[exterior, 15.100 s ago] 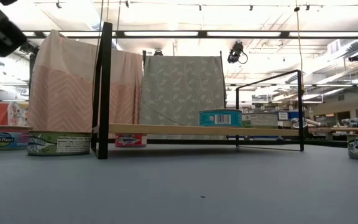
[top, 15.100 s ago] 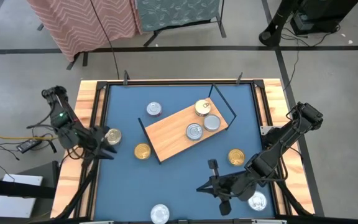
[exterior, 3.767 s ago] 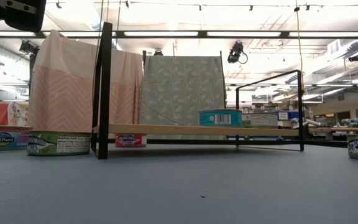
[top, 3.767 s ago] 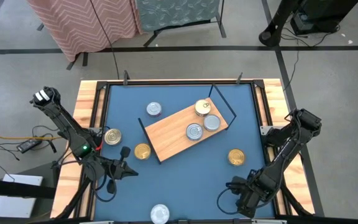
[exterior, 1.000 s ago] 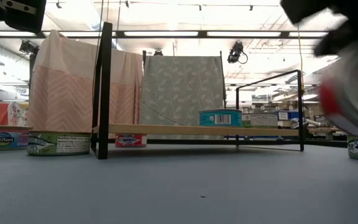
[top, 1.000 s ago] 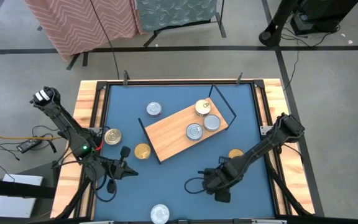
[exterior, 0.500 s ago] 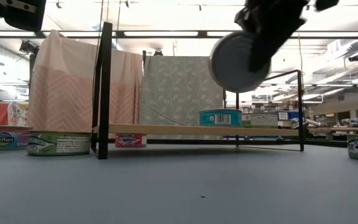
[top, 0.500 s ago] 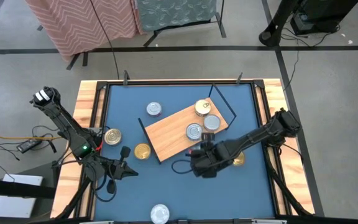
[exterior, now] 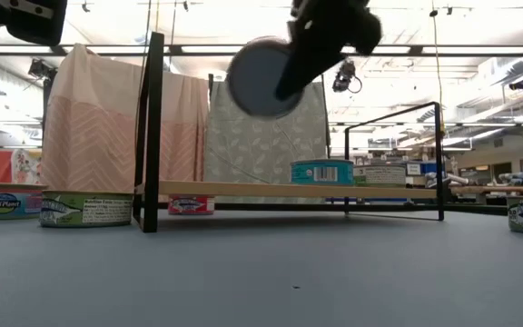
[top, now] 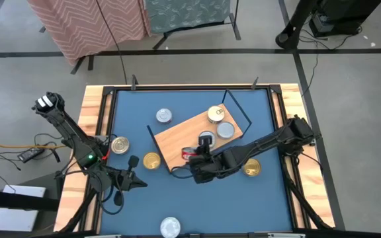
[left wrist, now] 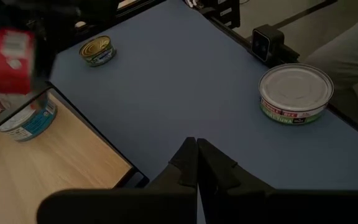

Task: Stack canned seafood by type on shelf
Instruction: Put the red tuna can on the shelf

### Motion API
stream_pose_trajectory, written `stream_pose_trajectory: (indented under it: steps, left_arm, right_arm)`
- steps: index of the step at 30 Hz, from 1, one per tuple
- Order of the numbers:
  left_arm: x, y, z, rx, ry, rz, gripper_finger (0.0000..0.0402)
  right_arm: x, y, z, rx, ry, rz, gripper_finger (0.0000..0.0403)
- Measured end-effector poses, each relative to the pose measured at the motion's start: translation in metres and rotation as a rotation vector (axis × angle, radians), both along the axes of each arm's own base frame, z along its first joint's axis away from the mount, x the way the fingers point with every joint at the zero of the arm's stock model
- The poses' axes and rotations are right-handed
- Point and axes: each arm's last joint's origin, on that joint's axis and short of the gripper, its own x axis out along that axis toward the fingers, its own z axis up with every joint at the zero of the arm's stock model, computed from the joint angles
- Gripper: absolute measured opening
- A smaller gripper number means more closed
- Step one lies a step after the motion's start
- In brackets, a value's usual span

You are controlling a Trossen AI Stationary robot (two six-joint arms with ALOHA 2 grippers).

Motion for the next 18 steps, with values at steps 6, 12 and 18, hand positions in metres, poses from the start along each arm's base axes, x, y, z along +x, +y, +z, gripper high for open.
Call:
stream_pose_trajectory:
  steps: [6,12,18]
  left_arm:
    - [0.000,0.000,0.000,0.000,0.001,0.000,0.0004]
    - [0.000,0.000,0.000,0.001,0.002,-0.001,0.0004]
    - [0.000,0.000,0.000,0.001,0.003,-0.002,0.0004]
  right_arm:
    - [0.015,-0.004,-0.038,-0.032,0.091,-0.005,0.0144]
    - [0.023,-0.006,-0.061,-0.076,0.133,-0.011,0.0142]
    - [0.024,-0.008,-0.065,-0.127,0.128,-0.033,0.0146]
